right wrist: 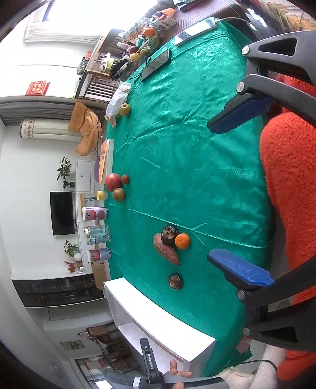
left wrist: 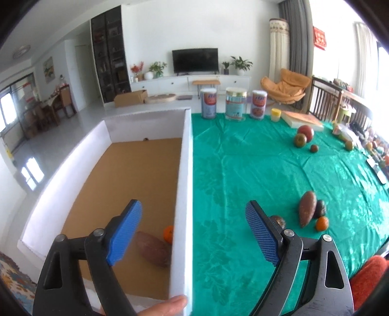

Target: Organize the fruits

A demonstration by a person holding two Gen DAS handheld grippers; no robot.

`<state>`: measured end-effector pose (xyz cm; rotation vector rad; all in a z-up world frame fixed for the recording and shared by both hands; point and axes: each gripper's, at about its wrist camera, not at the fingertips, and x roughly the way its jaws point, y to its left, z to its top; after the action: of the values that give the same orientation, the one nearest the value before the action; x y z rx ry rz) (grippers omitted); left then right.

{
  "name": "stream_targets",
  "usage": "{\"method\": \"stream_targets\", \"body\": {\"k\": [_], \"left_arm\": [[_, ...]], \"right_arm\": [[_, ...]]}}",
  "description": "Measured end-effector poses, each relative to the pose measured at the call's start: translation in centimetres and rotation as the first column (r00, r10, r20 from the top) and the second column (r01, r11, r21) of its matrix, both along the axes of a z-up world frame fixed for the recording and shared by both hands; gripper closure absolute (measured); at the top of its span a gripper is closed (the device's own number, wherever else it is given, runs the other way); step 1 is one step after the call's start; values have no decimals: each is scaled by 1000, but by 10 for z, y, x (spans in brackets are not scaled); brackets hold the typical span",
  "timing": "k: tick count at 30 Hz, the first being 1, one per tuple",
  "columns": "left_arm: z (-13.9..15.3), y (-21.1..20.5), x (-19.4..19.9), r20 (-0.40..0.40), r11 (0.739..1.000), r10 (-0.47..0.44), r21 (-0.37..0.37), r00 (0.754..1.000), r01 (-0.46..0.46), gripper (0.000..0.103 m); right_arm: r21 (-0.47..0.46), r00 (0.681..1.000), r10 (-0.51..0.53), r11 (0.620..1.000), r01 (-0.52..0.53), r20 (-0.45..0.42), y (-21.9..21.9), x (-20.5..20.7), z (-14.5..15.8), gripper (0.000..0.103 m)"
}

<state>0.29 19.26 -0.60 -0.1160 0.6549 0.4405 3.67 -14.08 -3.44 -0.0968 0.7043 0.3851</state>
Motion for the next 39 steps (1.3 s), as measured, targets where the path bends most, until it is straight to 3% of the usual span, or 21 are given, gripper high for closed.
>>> {"method": "stream_targets", "body": {"k": [2, 6, 10, 15, 18, 27, 39], "left_arm": [[7, -20, -2, 43, 998, -52, -15, 998, 53, 13], [5, -67, 0, 91, 981, -178, -67, 980, 184, 13], [-13, -114, 6, 45, 941, -313, -120, 949, 316, 13], [-35, -152, 10, -17, 902, -420, -113, 907, 416, 13], [-46, -156, 13, -43, 896, -428, -145, 903, 419, 13], [-75, -139, 20, -108, 913, -377, -210, 920, 350, 13], [-75, -139, 18, -69, 895, -398, -251, 915, 370, 13]], "right_arm": [[48, 1000, 19, 999, -18, -14, 3, -5, -9, 7], [35, 1000, -8, 999, 7, 24, 6, -17, -19, 7], [90, 999, -41, 995, 40, 8, -3, -15, -26, 5], [95, 999, -47, 994, 47, -6, -2, -17, -36, 3], [80, 999, -34, 996, 35, -8, 2, -18, -40, 3], [35, 1000, -9, 999, 9, -19, 11, -17, -48, 3], [-13, 1000, 2, 1000, -2, -1, 18, -19, -49, 3]]}}
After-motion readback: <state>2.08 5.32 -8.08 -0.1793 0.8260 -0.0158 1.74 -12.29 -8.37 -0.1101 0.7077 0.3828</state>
